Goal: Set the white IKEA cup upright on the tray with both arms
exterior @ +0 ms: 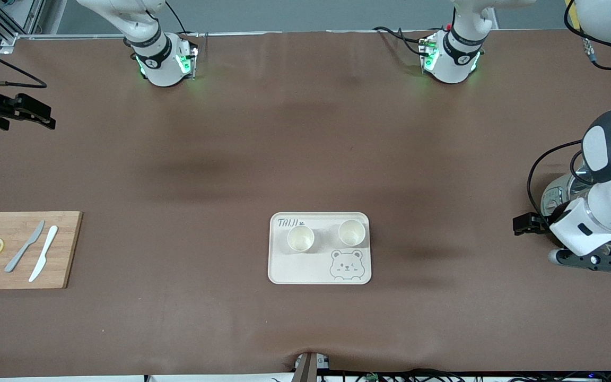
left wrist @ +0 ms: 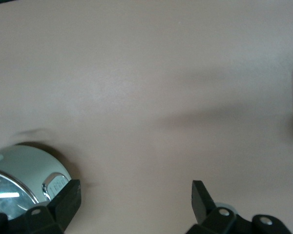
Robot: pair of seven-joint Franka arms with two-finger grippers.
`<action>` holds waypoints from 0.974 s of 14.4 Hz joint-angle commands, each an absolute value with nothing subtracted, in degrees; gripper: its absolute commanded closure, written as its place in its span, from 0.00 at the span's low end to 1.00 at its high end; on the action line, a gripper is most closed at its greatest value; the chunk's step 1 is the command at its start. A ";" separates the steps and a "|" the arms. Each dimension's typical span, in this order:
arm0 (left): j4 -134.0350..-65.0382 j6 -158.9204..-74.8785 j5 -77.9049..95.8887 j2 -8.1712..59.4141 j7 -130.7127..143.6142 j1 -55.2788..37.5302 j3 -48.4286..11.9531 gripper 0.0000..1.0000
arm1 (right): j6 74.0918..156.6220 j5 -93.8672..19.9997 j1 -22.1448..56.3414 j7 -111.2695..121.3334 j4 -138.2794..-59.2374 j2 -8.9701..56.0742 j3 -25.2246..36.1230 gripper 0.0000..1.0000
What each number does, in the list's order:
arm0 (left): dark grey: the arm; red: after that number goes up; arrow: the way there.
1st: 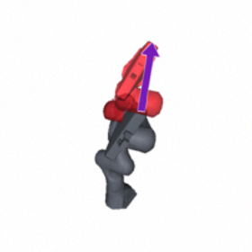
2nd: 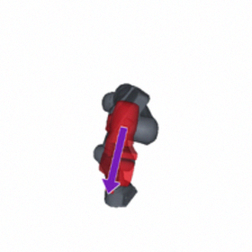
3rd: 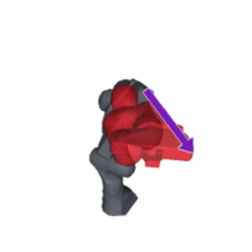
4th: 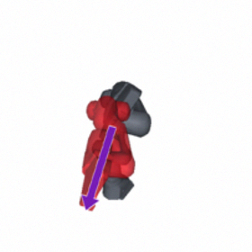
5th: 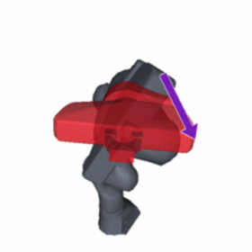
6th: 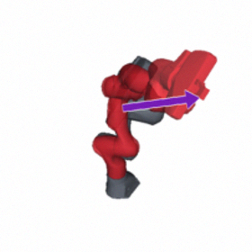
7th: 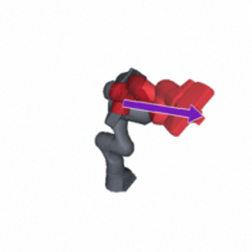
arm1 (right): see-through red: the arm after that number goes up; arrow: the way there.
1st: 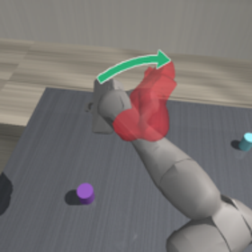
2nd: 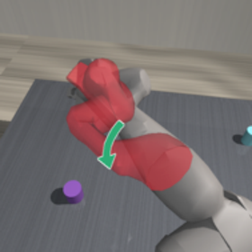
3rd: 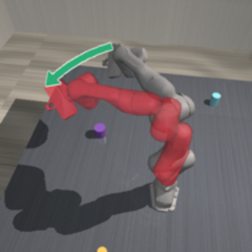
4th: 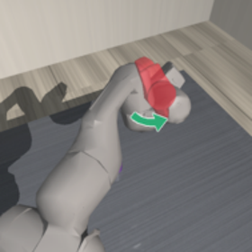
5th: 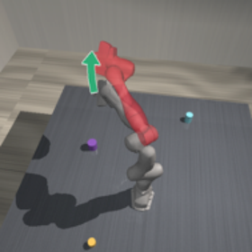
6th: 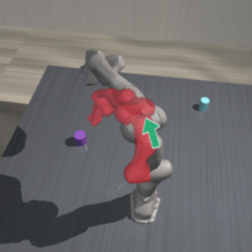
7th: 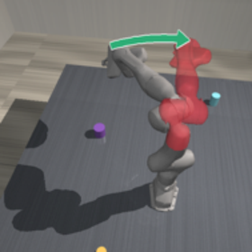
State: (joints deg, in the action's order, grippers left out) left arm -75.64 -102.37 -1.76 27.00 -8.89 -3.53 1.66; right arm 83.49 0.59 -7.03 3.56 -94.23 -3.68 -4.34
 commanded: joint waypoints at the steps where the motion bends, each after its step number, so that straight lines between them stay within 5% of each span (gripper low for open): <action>1: -76.20 -101.69 -0.09 25.84 -13.71 -2.64 1.67 0.00 | 84.29 0.97 -7.47 4.13 -95.98 -5.36 -4.75 0.00; 14: -76.46 -101.69 0.17 25.75 -17.31 -1.76 1.58 0.00 | 84.20 0.97 -7.47 4.04 -96.06 -5.36 -4.75 0.00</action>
State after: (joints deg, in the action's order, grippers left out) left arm -75.64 -102.37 -0.86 27.00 -15.97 -2.06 1.64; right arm 83.52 0.59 -7.03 3.60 -94.26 -3.68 -4.34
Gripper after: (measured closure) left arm 0.000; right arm 0.000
